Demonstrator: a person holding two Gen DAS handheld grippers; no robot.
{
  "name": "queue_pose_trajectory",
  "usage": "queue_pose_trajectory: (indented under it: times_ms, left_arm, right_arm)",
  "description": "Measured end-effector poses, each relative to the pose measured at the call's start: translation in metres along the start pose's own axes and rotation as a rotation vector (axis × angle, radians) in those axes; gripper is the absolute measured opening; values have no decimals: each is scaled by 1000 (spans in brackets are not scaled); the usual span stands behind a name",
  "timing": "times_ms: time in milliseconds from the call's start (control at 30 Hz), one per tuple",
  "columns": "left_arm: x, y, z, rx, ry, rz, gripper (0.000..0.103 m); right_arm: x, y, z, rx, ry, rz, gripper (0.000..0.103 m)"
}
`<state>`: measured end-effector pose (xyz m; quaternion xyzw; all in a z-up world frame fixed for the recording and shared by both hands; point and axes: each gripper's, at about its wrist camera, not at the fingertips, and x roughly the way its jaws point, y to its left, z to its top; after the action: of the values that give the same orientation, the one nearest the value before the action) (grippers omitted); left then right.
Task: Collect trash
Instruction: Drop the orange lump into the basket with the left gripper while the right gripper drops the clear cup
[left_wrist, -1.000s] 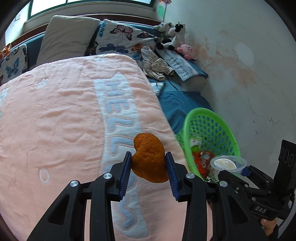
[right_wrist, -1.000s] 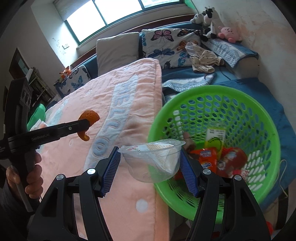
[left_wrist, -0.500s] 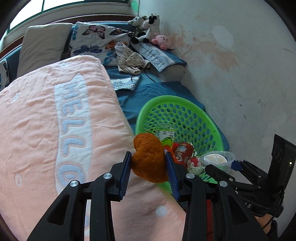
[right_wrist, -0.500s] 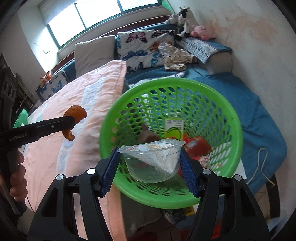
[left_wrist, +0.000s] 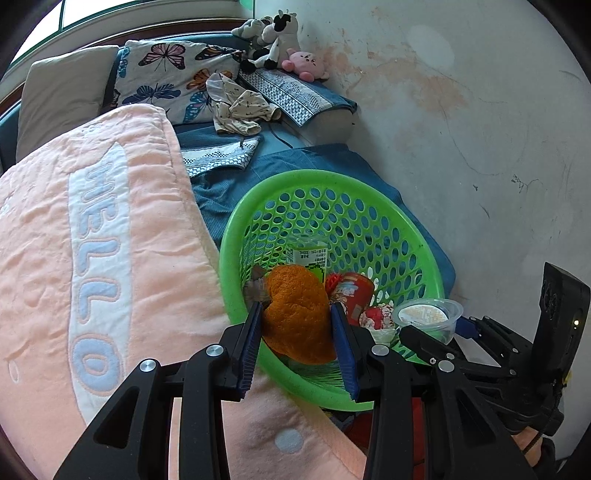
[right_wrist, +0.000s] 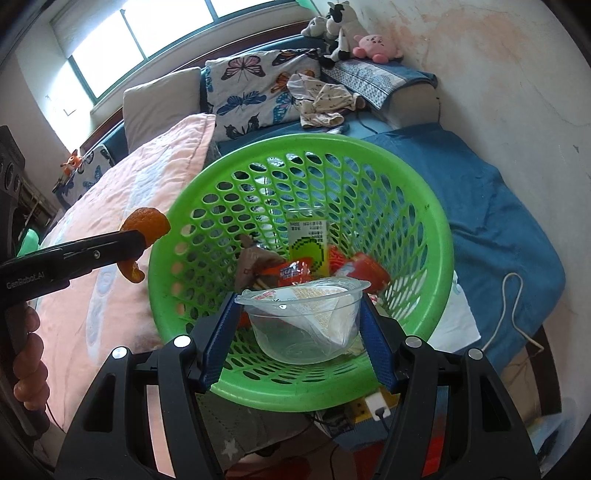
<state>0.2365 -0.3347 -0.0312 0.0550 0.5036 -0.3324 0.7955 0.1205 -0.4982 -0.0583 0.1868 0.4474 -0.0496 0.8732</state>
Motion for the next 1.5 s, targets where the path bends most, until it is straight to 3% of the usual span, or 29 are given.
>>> queue_pose_trajectory:
  times_ms: [1000, 1500]
  left_arm:
    - [23, -3, 3, -5, 52, -1, 37]
    - [17, -2, 0, -2, 44, 13, 52]
  right_arm:
    - [-12, -10, -6, 25, -13, -1, 72]
    - [-16, -3, -13, 7, -12, 0, 73]
